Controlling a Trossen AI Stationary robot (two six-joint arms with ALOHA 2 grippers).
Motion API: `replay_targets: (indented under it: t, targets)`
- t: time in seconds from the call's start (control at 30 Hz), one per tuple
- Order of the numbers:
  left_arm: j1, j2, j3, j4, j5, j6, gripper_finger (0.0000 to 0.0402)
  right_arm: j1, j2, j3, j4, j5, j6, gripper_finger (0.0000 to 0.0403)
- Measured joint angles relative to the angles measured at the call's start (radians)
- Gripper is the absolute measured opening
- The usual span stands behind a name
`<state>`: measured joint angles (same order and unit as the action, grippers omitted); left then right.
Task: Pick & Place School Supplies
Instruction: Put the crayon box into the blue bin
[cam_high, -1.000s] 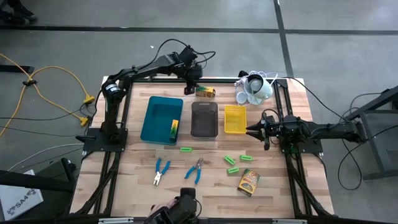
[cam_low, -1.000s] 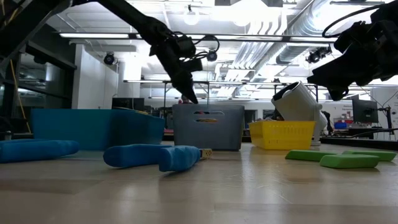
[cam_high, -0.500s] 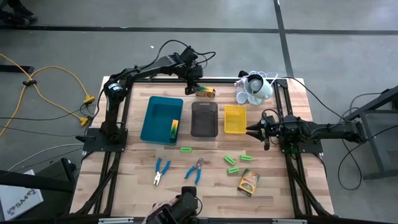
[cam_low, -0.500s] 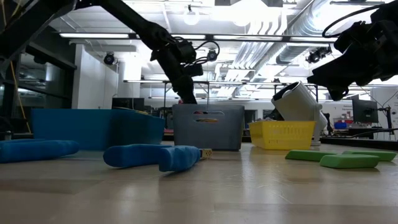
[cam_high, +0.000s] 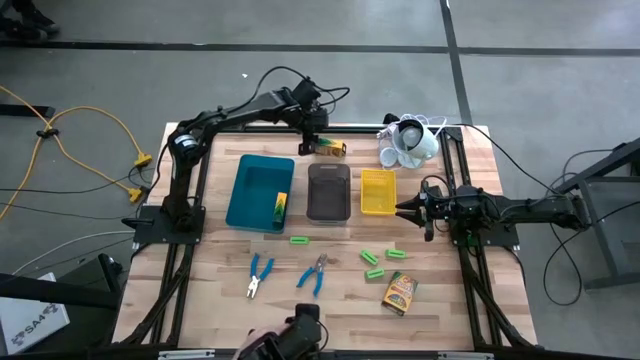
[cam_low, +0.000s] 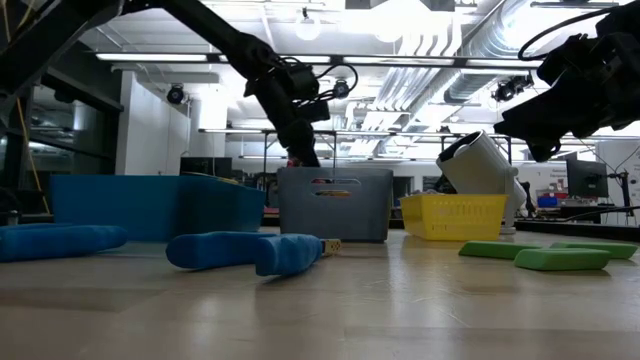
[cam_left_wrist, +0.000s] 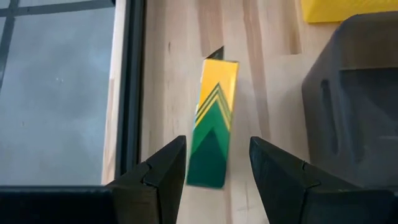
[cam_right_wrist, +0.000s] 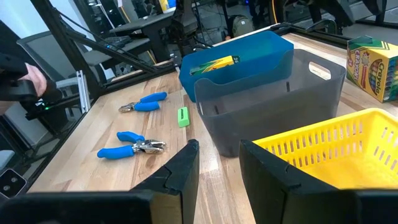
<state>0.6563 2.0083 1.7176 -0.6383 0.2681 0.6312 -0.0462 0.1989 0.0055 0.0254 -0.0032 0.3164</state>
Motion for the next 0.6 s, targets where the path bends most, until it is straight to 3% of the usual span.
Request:
replay_targets:
  t: [0.27,0.6]
  targets:
    - [-0.003,0.0,0.005,0.0,0.027,-0.155,0.0169,0.0,0.0,0.0,0.0,0.0,0.0,0.0106]
    - [0.061,0.0,0.058,-0.042,0.095,-0.052,0.0169,0.0,0.0,0.0,0.0,0.0,0.0,0.0106]
